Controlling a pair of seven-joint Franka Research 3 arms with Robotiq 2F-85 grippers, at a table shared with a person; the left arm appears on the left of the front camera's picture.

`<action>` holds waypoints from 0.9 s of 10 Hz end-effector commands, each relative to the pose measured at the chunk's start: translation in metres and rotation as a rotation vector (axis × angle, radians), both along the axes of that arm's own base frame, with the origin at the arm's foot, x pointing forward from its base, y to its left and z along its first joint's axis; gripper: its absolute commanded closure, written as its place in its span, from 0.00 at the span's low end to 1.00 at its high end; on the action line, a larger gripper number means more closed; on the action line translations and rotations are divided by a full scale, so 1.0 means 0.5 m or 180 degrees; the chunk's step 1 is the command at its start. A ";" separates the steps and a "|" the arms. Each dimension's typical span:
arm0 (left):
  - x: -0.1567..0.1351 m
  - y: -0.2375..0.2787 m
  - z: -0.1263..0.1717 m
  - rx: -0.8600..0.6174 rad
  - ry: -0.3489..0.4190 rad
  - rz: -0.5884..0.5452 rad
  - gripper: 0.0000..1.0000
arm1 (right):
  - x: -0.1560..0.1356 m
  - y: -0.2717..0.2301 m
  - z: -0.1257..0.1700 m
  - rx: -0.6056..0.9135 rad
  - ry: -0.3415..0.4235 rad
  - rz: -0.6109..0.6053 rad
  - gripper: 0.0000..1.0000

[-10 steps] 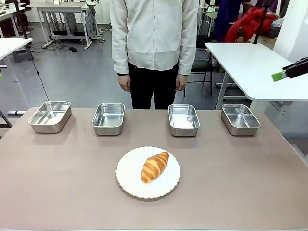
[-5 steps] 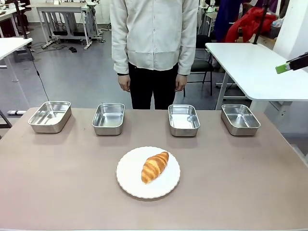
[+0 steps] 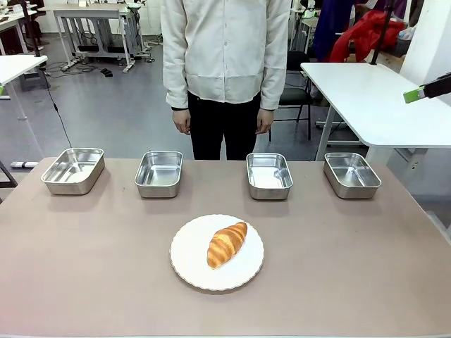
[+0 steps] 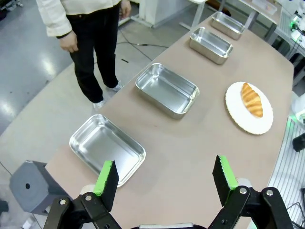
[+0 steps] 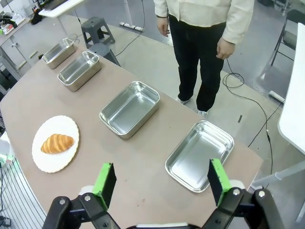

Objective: Place the bread in the container.
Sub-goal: Place the Butter Roll into the Airtight Container indicated by the human.

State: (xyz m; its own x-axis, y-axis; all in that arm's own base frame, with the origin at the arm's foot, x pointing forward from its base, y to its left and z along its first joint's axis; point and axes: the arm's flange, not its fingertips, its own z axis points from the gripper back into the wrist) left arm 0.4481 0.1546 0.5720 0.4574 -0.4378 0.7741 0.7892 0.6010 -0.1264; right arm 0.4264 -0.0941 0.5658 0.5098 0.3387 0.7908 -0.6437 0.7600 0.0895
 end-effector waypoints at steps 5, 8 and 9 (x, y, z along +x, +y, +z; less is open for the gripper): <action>0.003 0.001 -0.003 0.0005 0.0013 0.0035 0.00 | 0.000 -0.002 -0.002 -0.0004 0.0009 -0.0008 0.00; 0.003 0.001 -0.003 0.0005 0.0013 0.0035 0.00 | 0.000 -0.002 -0.002 -0.0004 0.0009 -0.0008 0.00; 0.003 0.001 -0.003 0.0005 0.0013 0.0035 0.00 | 0.000 -0.002 -0.002 -0.0004 0.0009 -0.0008 0.00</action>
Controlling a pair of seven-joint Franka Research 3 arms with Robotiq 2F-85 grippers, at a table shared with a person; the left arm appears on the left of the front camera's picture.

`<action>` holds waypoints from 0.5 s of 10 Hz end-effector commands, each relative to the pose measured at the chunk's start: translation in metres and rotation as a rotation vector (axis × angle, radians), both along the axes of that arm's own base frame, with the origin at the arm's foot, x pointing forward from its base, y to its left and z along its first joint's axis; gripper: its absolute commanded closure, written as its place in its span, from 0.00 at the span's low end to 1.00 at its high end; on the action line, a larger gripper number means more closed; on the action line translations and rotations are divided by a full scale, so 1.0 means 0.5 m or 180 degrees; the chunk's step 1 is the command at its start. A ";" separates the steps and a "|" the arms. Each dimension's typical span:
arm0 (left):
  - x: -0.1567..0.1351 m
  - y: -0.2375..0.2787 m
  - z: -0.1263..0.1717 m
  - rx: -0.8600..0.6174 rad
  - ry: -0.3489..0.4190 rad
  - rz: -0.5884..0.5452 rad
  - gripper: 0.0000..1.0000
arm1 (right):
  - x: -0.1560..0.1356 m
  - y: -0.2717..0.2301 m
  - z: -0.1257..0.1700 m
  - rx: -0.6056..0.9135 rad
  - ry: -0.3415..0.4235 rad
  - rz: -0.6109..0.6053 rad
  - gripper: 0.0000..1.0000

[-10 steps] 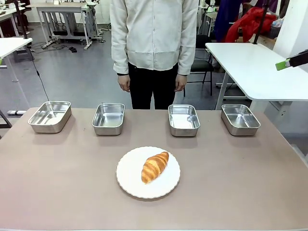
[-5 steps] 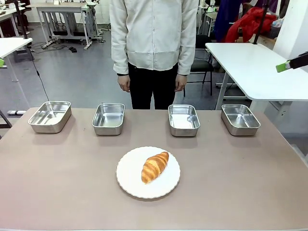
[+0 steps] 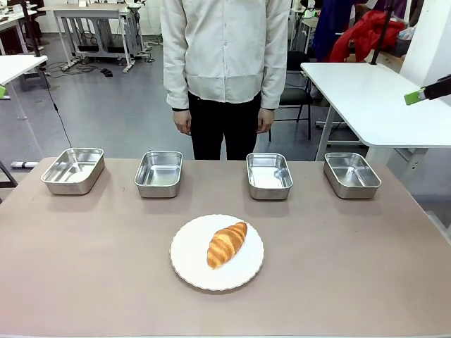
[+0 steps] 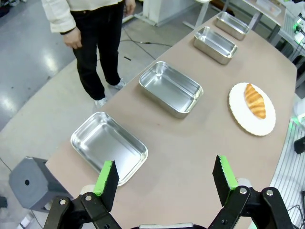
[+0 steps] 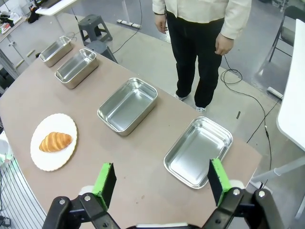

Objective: Place the bread in the container.
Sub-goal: Place the Butter Roll into the Airtight Container indicated by the human.

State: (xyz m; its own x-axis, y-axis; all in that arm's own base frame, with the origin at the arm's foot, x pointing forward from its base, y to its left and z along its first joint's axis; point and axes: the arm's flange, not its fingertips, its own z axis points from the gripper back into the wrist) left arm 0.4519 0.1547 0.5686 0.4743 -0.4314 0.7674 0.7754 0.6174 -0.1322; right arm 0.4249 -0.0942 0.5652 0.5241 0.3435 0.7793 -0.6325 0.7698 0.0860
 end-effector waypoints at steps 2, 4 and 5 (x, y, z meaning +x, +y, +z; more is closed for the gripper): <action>-0.004 0.001 0.004 -0.0007 -0.0021 -0.0029 0.00 | 0.003 -0.002 -0.001 0.0043 -0.0031 0.0034 0.00; -0.004 0.001 0.004 -0.0007 -0.0021 -0.0029 0.00 | 0.003 -0.002 -0.001 0.0043 -0.0031 0.0034 0.00; -0.004 0.001 0.004 -0.0007 -0.0021 -0.0029 0.00 | 0.003 -0.002 -0.001 0.0043 -0.0031 0.0034 0.00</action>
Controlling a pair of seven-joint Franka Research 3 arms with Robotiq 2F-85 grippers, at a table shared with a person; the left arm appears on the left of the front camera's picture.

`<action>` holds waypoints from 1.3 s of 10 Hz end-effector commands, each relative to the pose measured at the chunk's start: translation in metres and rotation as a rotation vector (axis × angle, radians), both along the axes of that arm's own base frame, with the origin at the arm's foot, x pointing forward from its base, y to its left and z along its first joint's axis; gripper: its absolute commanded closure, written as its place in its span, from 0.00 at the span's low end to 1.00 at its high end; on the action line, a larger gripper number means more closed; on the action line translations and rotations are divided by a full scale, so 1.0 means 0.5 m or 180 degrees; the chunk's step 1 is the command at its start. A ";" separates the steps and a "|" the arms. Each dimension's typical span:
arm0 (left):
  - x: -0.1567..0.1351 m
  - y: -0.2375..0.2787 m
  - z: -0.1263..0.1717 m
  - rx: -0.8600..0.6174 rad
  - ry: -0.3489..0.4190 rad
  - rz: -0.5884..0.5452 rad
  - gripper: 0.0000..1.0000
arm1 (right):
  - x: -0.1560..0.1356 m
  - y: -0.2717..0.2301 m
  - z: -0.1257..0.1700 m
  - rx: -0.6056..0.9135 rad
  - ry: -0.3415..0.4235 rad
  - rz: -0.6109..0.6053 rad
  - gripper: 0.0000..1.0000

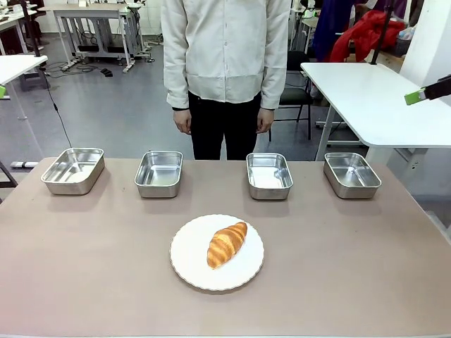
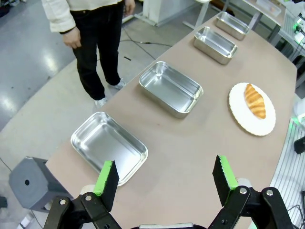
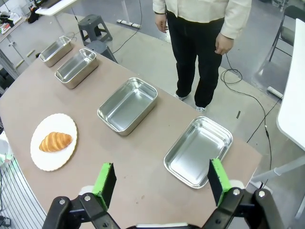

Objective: Place the bread in the container.
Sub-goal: Place the Butter Roll into the Airtight Container indicated by the human.

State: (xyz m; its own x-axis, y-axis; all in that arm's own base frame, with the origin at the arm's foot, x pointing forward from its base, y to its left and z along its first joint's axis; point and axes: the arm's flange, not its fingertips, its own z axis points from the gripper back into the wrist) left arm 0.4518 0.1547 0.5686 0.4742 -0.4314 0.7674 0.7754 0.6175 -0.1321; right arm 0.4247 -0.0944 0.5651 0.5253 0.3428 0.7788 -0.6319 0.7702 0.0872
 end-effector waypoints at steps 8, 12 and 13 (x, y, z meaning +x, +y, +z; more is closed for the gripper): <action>-0.004 0.001 0.004 -0.0007 -0.0020 -0.0029 0.00 | 0.004 -0.001 -0.001 0.0042 -0.0035 0.0036 0.00; -0.004 0.001 0.004 -0.0007 -0.0020 -0.0029 0.00 | 0.004 -0.001 -0.001 0.0042 -0.0035 0.0036 0.00; -0.004 0.001 0.004 -0.0007 -0.0020 -0.0029 0.00 | 0.004 -0.001 -0.001 0.0042 -0.0035 0.0036 0.00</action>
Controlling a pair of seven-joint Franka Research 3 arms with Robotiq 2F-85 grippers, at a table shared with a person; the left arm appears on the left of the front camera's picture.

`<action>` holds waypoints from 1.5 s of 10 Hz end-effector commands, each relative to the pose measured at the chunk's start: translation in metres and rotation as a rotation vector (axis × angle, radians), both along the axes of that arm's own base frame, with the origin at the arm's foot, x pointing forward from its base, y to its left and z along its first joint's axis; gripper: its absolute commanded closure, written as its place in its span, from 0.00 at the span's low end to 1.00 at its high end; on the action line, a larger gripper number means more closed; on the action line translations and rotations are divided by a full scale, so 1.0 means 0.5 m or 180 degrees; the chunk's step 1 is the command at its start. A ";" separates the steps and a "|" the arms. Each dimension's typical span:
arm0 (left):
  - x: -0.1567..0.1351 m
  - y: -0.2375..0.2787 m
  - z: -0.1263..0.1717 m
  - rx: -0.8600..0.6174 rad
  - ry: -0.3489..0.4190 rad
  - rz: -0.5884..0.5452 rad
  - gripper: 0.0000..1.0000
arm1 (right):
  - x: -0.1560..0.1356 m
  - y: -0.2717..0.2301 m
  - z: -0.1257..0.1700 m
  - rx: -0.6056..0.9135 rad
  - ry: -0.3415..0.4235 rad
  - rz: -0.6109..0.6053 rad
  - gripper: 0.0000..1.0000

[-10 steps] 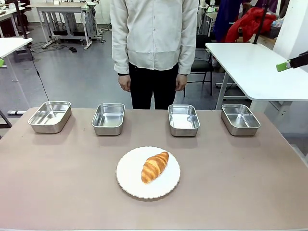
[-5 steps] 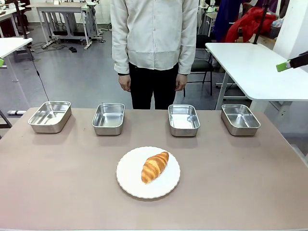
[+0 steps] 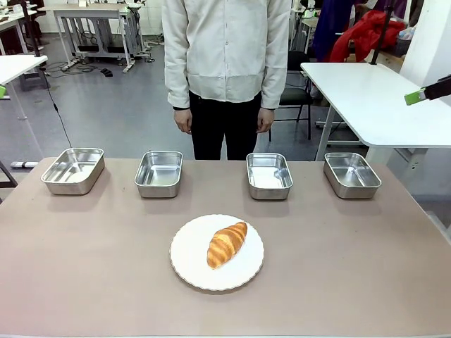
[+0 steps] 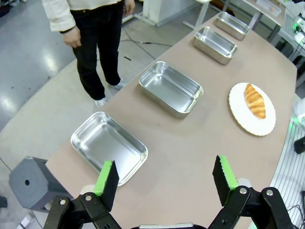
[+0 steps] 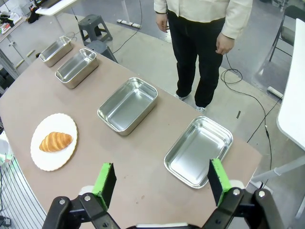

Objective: Place the bread in the container.
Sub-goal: Place the Butter Roll into the Airtight Container indicated by the human.

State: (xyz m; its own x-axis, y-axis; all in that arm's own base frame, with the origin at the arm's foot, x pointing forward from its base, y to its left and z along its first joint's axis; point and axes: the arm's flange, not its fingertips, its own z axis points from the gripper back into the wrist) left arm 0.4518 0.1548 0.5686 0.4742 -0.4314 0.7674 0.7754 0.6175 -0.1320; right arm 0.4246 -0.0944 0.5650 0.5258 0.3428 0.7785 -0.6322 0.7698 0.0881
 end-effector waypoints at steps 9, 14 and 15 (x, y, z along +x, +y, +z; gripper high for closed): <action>-0.004 0.000 0.004 -0.0008 -0.0020 -0.0029 0.00 | 0.004 -0.002 -0.001 0.0040 -0.0038 0.0035 0.00; -0.004 0.000 0.004 -0.0008 -0.0020 -0.0029 0.00 | 0.004 -0.002 -0.001 0.0040 -0.0038 0.0035 0.00; -0.004 0.000 0.004 -0.0008 -0.0020 -0.0029 0.00 | 0.004 -0.002 -0.001 0.0040 -0.0038 0.0035 0.00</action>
